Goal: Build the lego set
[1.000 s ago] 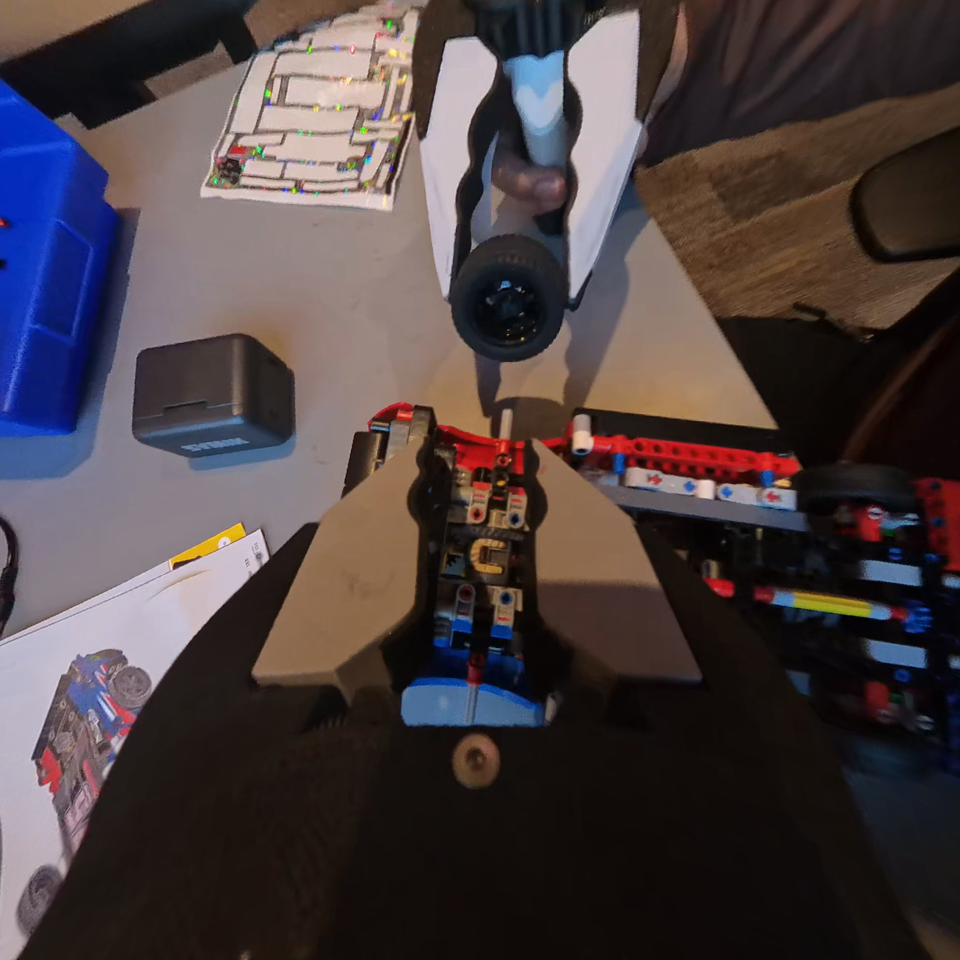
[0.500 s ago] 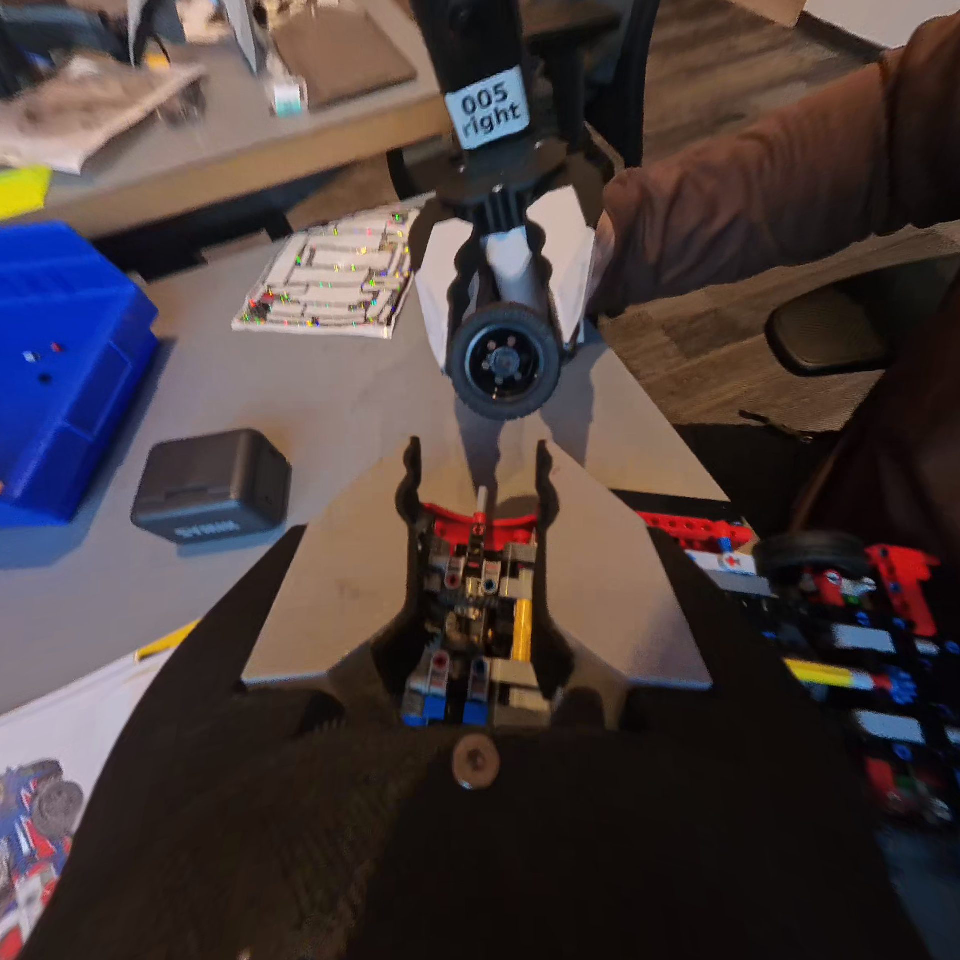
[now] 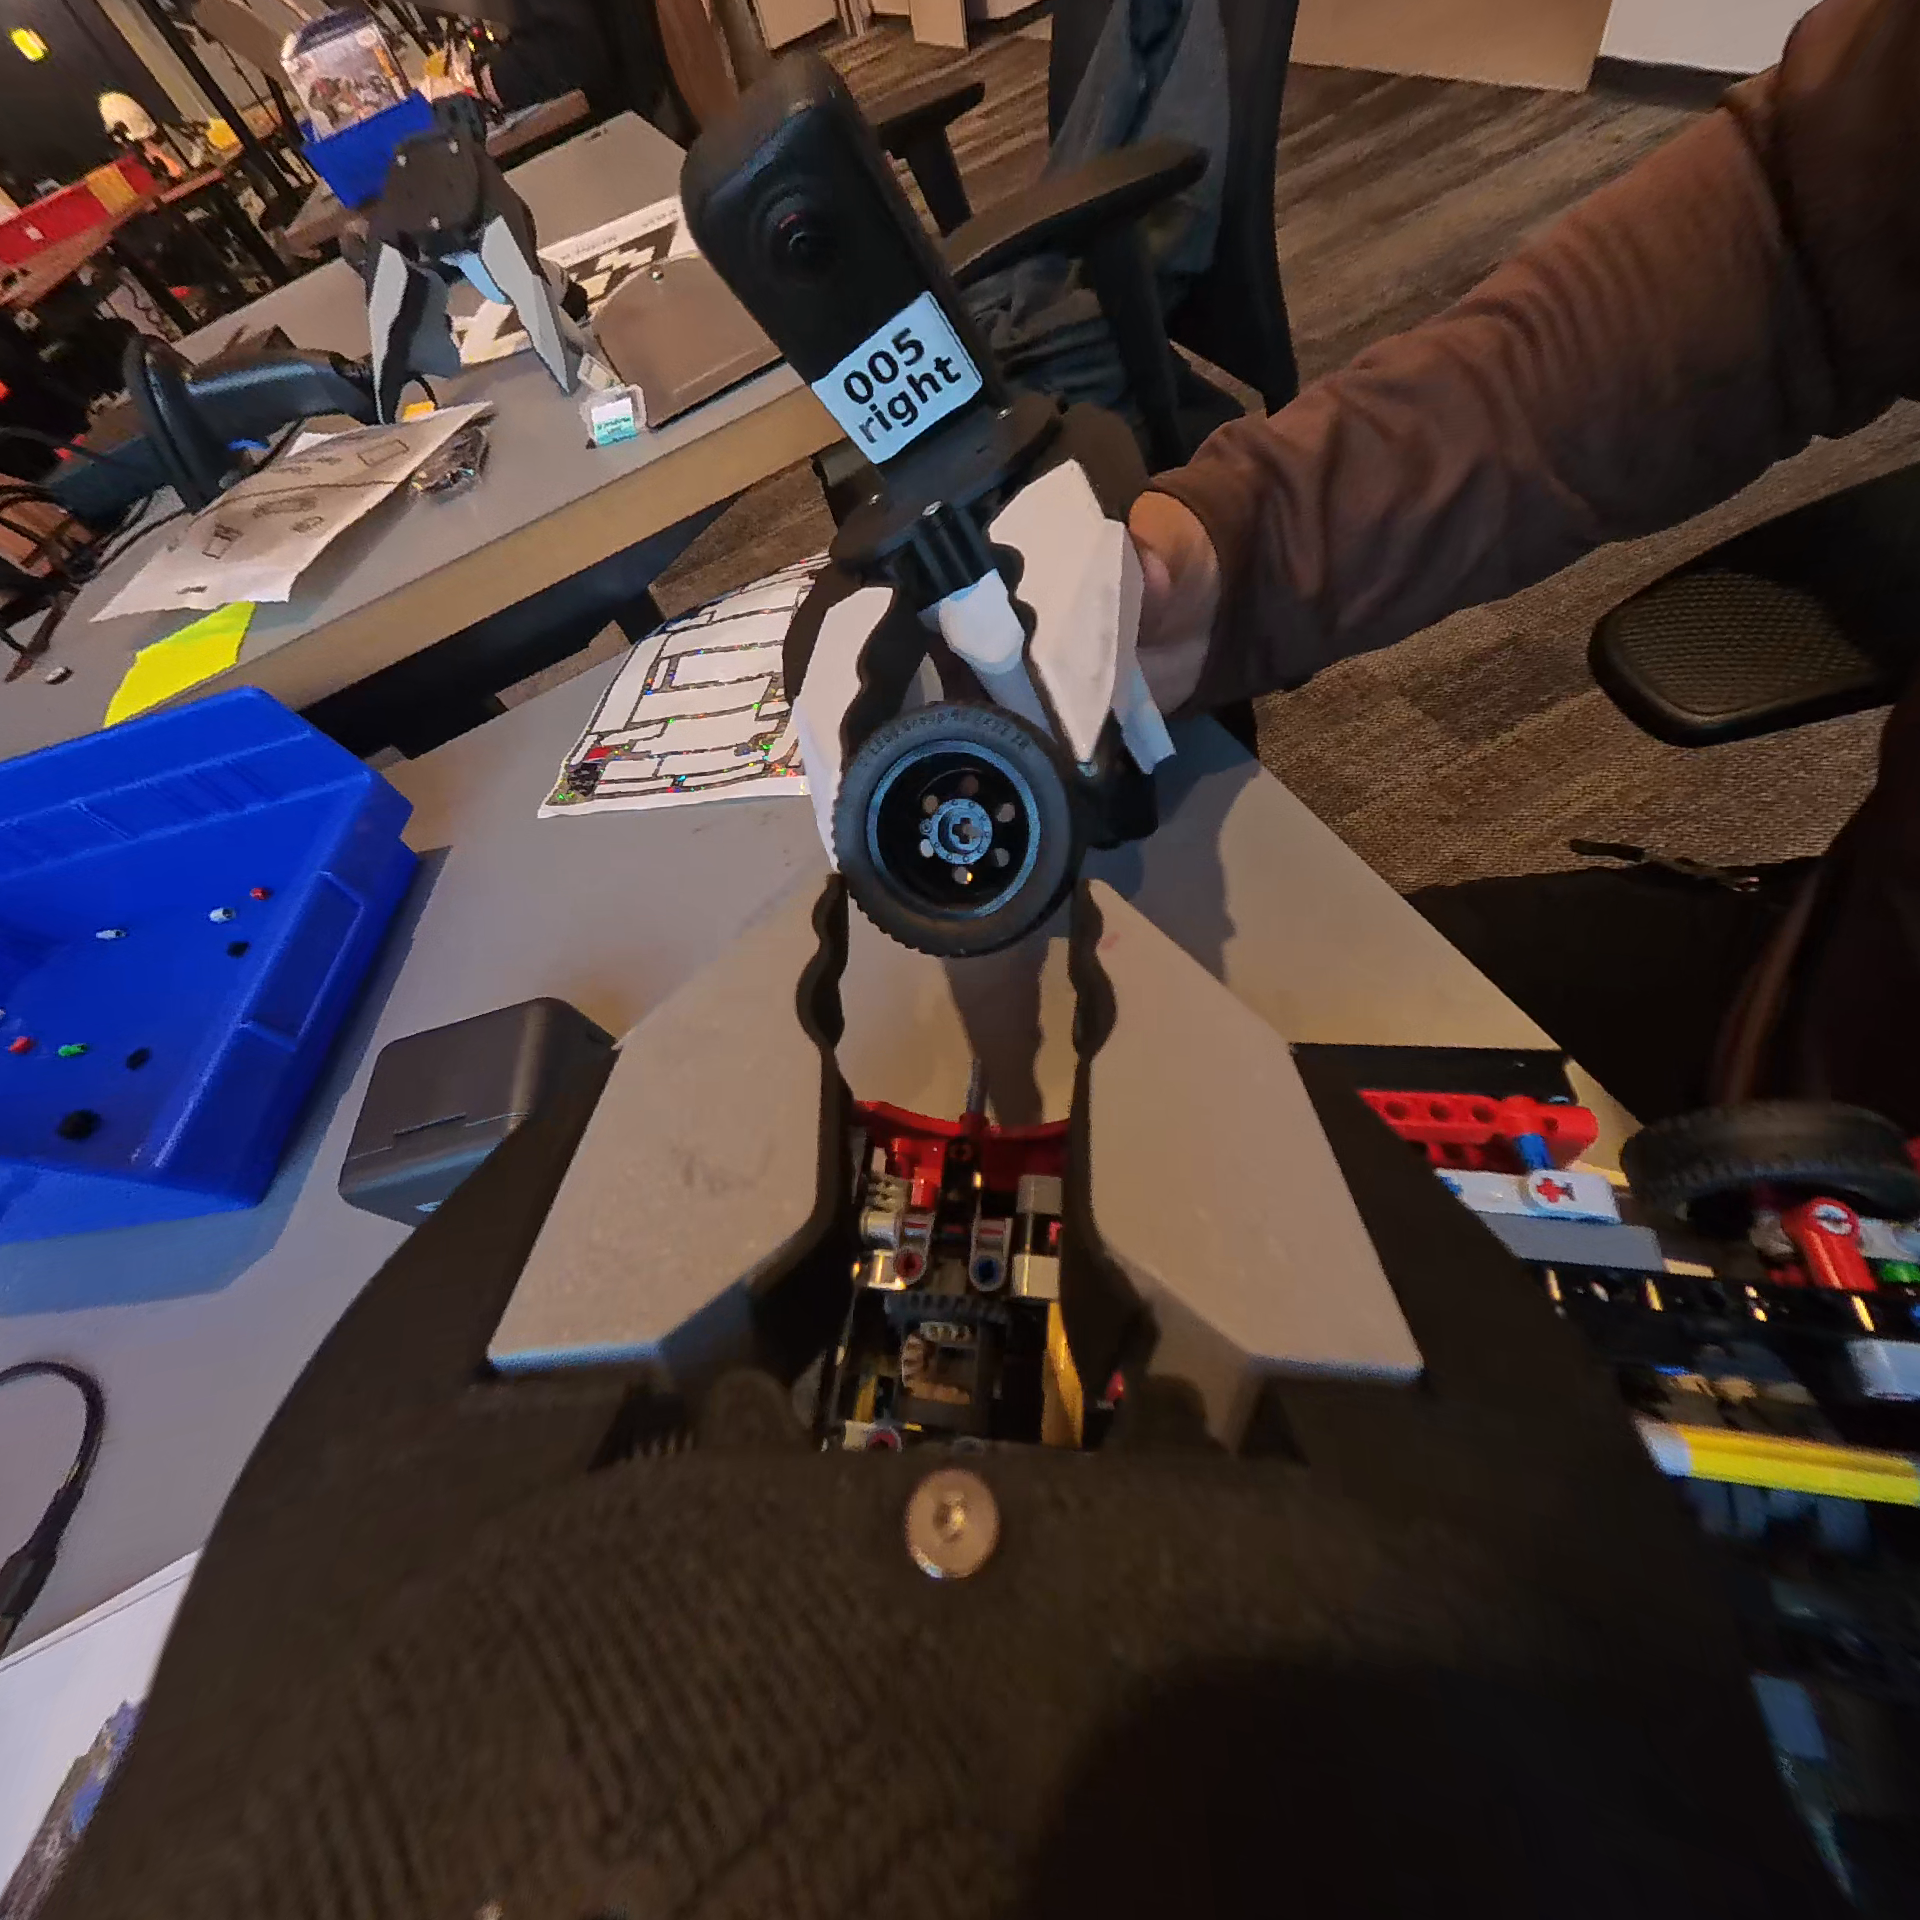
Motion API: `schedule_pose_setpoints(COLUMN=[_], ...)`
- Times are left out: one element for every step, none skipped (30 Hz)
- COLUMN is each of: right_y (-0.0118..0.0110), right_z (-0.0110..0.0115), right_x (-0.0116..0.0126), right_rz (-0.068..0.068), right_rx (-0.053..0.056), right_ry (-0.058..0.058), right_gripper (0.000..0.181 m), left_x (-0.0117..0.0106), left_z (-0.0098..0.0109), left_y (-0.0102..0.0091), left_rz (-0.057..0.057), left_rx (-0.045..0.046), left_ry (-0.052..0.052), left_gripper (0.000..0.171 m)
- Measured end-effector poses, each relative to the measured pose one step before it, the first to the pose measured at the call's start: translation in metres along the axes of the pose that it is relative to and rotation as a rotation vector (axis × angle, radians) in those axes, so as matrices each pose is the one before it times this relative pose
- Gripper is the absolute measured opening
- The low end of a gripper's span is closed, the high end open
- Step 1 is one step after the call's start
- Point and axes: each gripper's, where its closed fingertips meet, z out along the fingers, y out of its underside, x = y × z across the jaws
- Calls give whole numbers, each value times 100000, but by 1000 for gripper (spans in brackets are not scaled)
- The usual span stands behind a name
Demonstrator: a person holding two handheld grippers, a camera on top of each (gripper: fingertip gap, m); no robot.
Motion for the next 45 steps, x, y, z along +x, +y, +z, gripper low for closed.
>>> schedule_pose_setpoints(right_y=[-33,39,142,195,110,4,-47,-49,-21,-40,-64,-52,-4,34,-36,-214,-221,-121,12,107,38,-85,-278,-388,-320,-118,104,191,133,-48,-107,-84,34,65,102,120,129,203,357,317,98,-44,-95,-12,97], right_z=[24,26,26,50,66,58,51,23,11,-1,6,-6,-36,-77,-158,-232,-244,-238,-212,-181,-181,-146,-105,-52,34,102,119,107,88,66,41,27,66,57,53,44,50,72,117,128,74,12,-39,-39,-7], right_x=[7,68,73,-76,-147,-116,-56,21,2,4,69,219,344,336,229,-26,-74,-44,-90,-17,38,9,-44,-122,-29,136,120,35,-74,-80,-71,-69,-173,-115,53,106,25,32,123,-15,-137,8,-10,16,60], right_rz=[766,918,1493,1322,618,277,279,242,316,-126,-1017,-1568,-1851,-2459,-3612,-4518,-3796,-2170,-712,274,312,157,636,1281,1883,1776,282,-1740,-3309,-3774,-3422,-2545,-1890,-1200,-1074,-1352,-1635,-1849,-1853,-1868,-1628,-1655,-1389,-1,743], right_rx=[13,-356,-1053,-1229,-577,142,269,-38,-386,-275,-185,-441,-1197,-1668,-1192,175,527,363,84,-33,651,1397,2223,2692,2309,1177,-211,-916,-842,-307,-219,-468,-1213,-1298,-1532,-1544,-1560,-2060,-2882,-2605,-1322,-201,545,124,-475], right_ry=[131,534,414,-583,-794,-521,-86,414,296,475,1132,2356,3306,3662,3611,2475,1970,1357,210,99,338,259,12,-600,-367,491,593,610,703,1249,1081,707,-381,-464,370,737,328,296,859,88,-448,740,331,19,-22], right_gripper=[38,38,38,38,38,38,38,38,39,39,39,39,39,40,41,41,40,38,37,35,32,31,31,31,34,40,42,41,34,31,33,35,37,40,40,40,40,39,40,41,38,38,38,38,39], left_x=[-22,-33,-77,33,142,161,177,51,-7,-35,-124,-245,-266,-201,-153,-177,-58,-78,-62,-17,97,108,62,-45,-96,22,253,118,-130,-51,-5,-78,-61,-26,-23,-32,59,95,97,73,57,-40,20,-1,-31], left_z=[-30,-19,25,21,-29,-38,-22,-1,-5,-10,-9,33,51,36,26,-1,-64,-69,-46,-30,-26,-32,25,70,58,54,53,50,47,12,-45,-51,-47,-18,9,20,45,35,30,51,72,-7,3,42,57], left_y=[-48,45,86,29,-54,-122,-58,-11,-20,-29,14,139,236,205,166,57,-170,-178,-128,-50,-141,-184,20,113,87,2,-112,-29,93,70,-67,-89,-66,20,48,42,32,-53,-118,-1,86,-19,-27,95,147], left_rz=[477,-104,-557,-443,-32,293,629,586,425,210,556,694,410,-94,-776,-987,-710,-405,359,544,364,-337,-611,281,1161,1084,524,372,253,-393,-1167,-1395,-1250,-815,-408,-15,236,223,109,94,-70,-517,-676,-864,-897], left_rx=[413,-124,-569,-327,476,854,480,-27,164,176,-32,-687,-1093,-774,-479,164,1590,1145,639,178,839,1181,-206,-902,-659,-172,526,-29,-594,-31,974,904,602,54,-71,-46,-70,273,423,-370,-720,175,194,-729,-935], left_ry=[-284,-263,-284,611,1228,1045,914,23,-209,-204,-700,-1666,-1635,-1002,-541,-644,5,-245,-422,-289,389,498,274,-614,-1286,-654,938,310,-1045,-43,603,327,385,407,144,-242,172,286,114,-48,22,-319,259,246,104], left_gripper=[40,40,44,48,49,48,44,43,42,42,42,41,41,40,41,40,40,40,41,40,41,41,41,40,41,41,41,41,41,41,41,41,41,41,41,41,41,41,41,41,41,41,41,41,41])
